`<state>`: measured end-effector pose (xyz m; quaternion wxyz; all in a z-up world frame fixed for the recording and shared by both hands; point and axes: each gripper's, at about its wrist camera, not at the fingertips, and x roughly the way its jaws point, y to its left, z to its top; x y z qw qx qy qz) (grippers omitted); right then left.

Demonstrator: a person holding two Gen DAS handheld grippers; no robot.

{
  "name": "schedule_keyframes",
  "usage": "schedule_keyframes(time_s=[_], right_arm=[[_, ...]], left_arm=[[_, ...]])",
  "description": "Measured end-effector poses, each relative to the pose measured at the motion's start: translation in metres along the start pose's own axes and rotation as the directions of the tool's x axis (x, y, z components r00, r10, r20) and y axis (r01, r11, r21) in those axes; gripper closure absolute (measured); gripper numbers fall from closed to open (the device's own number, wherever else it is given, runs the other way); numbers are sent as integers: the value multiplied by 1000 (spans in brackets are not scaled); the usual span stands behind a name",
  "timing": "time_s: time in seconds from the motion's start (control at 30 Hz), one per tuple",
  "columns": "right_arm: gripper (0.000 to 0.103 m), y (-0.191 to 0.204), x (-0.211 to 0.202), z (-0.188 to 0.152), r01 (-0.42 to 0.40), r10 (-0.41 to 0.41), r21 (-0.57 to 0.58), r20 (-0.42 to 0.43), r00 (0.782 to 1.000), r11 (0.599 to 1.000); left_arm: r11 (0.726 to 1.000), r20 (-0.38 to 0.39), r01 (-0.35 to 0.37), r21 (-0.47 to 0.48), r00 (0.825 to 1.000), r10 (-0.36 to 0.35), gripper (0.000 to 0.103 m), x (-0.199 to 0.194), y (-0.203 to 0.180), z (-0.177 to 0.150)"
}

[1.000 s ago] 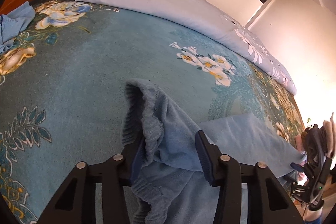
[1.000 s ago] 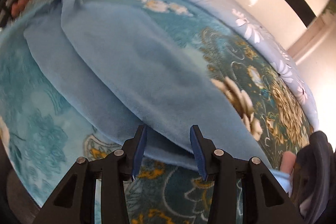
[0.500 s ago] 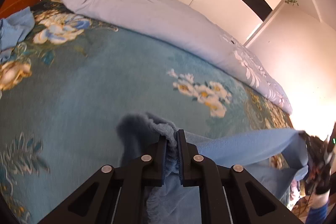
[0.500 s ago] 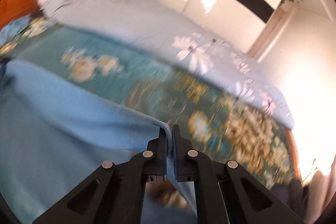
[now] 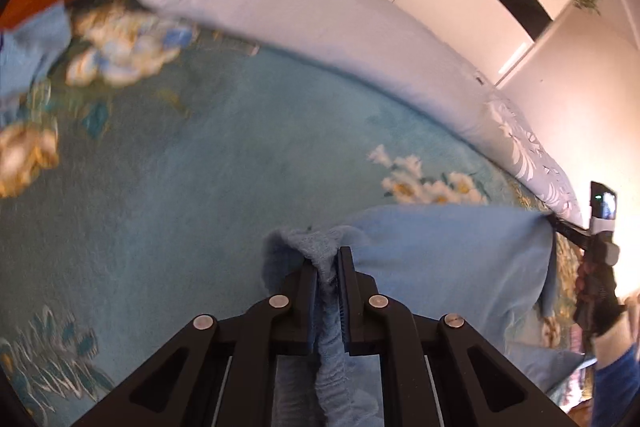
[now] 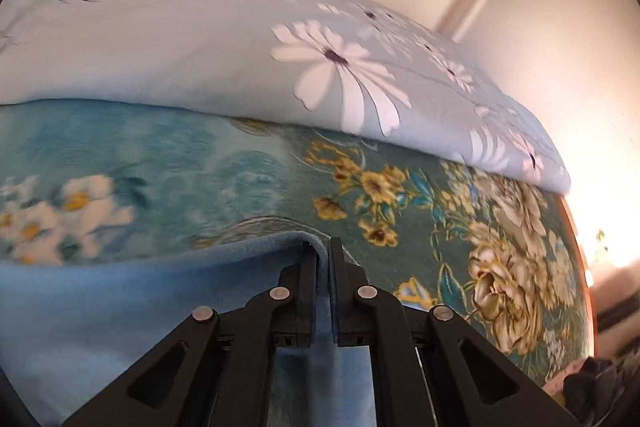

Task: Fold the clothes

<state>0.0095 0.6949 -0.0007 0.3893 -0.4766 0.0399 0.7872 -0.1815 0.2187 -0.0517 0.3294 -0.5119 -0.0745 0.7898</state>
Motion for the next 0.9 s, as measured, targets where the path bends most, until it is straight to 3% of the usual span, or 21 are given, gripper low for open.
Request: schedule_keyframes(time_s=[0.07,0.13,0.17,0.23,0.27,0.3,0.4,0.5,0.6,0.7,0.8,0.9], right_arm=[[98,-2,15,-2,-29,30,52,-27,999,998],[85,-2,15,-7,-62,62,53,-2,998,997],[74,-1,11,-9,-63,63,36,13,998,997],[60,-3,-7,-14,-68,68,-2,60,996,998],[55,-6,-18,-17,-72,73,-18,86,994,997],[54,-11,-33,-22,-84,87,-27,110,990,996],[51,-28,-83,-45,-129,133,-34,198,971,991],[41,-55,-134,-103,-249,239,1,281,930,969],[41,-77,-169,-184,-331,310,24,288,906,943],[39,-103,-185,-265,-396,357,125,250,900,910],[39,-125,-183,-326,-388,333,316,217,918,866],[39,-138,-174,-357,-434,359,471,243,901,768]], left_arm=[[1000,-5,8,-7,1000,-8,90,-6,6,-6],[1000,-7,6,-6,1000,-6,84,-17,8,-13],[1000,-3,0,-5,1000,0,80,-24,6,-15],[1000,11,3,-4,1000,-2,56,-39,4,-22],[1000,20,9,-5,1000,-9,51,-47,3,-28],[1000,29,14,-10,999,-13,45,-56,2,-35],[999,35,1,-47,999,1,43,-75,2,-62],[994,7,-71,-80,997,72,42,-81,6,-98],[991,-36,-68,-116,997,65,42,-82,11,-128],[987,-61,-34,-159,998,25,42,-81,13,-150],[981,-53,-18,-194,999,8,42,-75,8,-159],[972,-18,-23,-235,1000,19,44,-73,4,-159]])
